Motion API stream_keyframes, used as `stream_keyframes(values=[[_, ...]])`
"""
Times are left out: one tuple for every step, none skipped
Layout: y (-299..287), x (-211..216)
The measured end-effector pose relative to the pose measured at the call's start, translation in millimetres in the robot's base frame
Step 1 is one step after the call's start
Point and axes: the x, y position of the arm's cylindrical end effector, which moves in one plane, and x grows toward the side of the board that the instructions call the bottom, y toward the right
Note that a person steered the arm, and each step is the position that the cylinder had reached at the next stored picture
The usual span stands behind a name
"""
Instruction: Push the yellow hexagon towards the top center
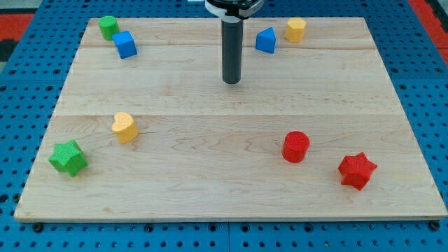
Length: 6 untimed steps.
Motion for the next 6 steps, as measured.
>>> stream_keyframes(values=[[3,-1],[31,-17],[98,-45],[152,-68],[160,-108],[129,-126]])
